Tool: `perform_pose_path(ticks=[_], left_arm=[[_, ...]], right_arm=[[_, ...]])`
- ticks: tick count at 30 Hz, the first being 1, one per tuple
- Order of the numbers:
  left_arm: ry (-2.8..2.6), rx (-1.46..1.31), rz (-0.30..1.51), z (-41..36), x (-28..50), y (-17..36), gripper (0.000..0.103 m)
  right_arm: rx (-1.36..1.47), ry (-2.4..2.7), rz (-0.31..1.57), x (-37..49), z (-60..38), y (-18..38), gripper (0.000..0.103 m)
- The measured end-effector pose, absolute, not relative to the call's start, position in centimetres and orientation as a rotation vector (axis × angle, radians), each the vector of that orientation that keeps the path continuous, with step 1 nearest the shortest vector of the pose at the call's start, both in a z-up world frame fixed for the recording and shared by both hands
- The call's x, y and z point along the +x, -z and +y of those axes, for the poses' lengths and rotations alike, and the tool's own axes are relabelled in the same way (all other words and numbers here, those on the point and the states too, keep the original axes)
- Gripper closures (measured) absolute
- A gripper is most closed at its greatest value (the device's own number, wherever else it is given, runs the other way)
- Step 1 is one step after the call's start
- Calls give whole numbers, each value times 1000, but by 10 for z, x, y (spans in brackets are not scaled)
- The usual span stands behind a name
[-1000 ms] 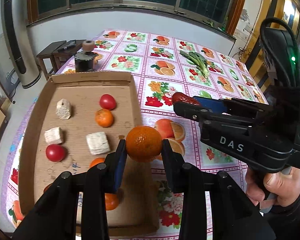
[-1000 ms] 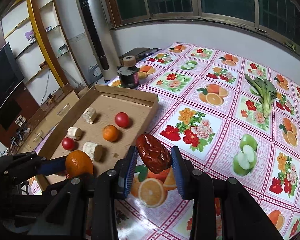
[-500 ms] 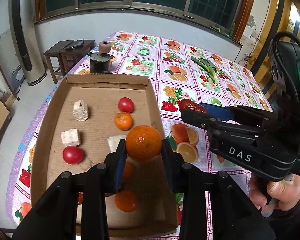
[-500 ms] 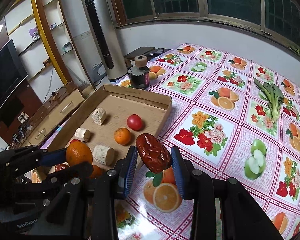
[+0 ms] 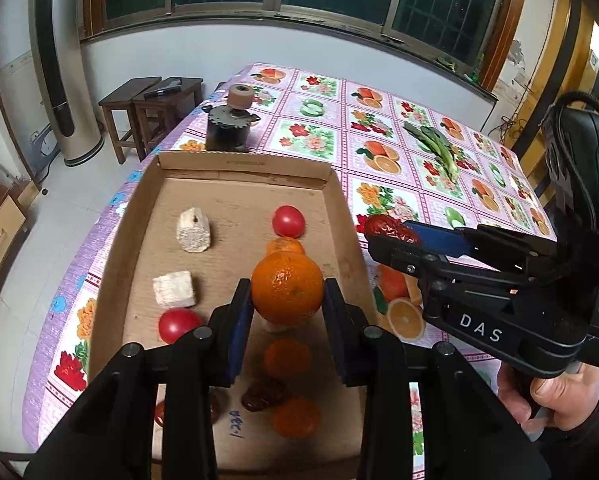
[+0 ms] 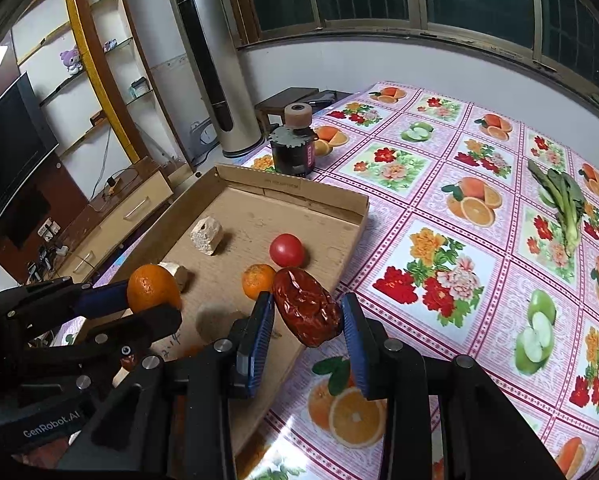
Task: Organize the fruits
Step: 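Carry the orange and date into the tray with both grippers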
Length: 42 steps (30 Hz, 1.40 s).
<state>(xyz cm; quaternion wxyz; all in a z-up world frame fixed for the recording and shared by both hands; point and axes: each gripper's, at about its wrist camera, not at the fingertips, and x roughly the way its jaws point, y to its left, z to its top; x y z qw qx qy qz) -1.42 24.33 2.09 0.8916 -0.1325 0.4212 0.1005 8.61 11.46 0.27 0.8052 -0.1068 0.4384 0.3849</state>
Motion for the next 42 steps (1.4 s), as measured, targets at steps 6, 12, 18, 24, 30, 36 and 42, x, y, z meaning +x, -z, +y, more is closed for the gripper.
perform_pose_path(ticks=[6,12,18,24,30,36,42], left_arm=[[-241,-281,874,267,-3,-21,71],[-274,-292,872,294,13,-21,71],[-309,-300,915,321,45,-11,71],[-346,-286,957,336,71,0,71],[-372,-287,1002,344,85,16,71],[-381,-304,1052,350,90,31,71],[-385,-302,1070,351,93,38,70]], right_arm=[[-228,-831,946,97,132,3,68],[-216,-830,963,113,151,10,68],[-202,-829,983,136,174,17,68],[-197,-826,1012,153,191,27,68],[-213,-819,1039,161,204,41,68],[-235,-811,1064,166,211,53,68],[-234,-805,1075,170,213,61,68]])
